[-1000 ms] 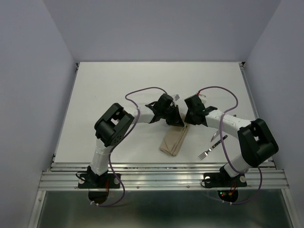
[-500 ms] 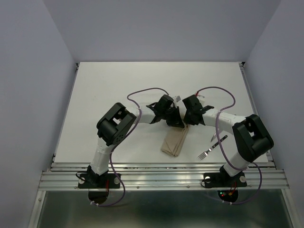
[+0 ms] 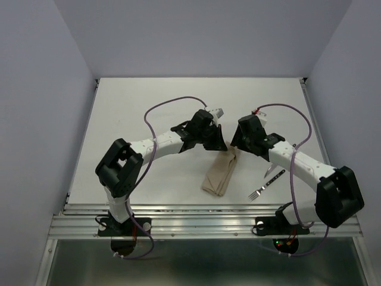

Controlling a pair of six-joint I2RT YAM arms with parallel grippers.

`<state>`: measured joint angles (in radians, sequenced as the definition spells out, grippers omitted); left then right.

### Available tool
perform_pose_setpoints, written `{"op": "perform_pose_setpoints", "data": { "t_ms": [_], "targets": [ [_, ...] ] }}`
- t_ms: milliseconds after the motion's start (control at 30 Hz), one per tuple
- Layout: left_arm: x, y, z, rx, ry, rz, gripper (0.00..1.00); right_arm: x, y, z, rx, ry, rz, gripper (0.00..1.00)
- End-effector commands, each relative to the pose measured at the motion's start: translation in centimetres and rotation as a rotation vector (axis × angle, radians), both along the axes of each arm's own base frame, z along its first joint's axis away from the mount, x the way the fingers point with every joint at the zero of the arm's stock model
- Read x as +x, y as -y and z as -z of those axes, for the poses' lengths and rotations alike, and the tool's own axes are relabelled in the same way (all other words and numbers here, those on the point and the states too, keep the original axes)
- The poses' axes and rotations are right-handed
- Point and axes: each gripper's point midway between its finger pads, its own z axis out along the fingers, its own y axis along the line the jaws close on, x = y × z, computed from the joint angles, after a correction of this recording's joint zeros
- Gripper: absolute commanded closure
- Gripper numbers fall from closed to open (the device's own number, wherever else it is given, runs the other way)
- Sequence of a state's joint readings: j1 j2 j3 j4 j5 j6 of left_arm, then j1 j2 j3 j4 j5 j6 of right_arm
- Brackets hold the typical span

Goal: Fold the napkin into a case and place the utensils inside
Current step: Smooth out the smaller rectangle-folded napkin at the center of the board.

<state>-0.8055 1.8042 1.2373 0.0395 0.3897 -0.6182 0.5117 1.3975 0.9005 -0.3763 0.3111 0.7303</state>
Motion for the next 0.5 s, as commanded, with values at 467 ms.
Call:
{"op": "perform_pose_setpoints", "data": {
  "t_ms": [467],
  "targets": [
    [-7.5, -4.1, 2.7, 0.436, 0.139, -0.031, 0.57, -10.2, -0.6, 3.3, 0.297, -0.134, -0.068, 0.52]
  ]
}}
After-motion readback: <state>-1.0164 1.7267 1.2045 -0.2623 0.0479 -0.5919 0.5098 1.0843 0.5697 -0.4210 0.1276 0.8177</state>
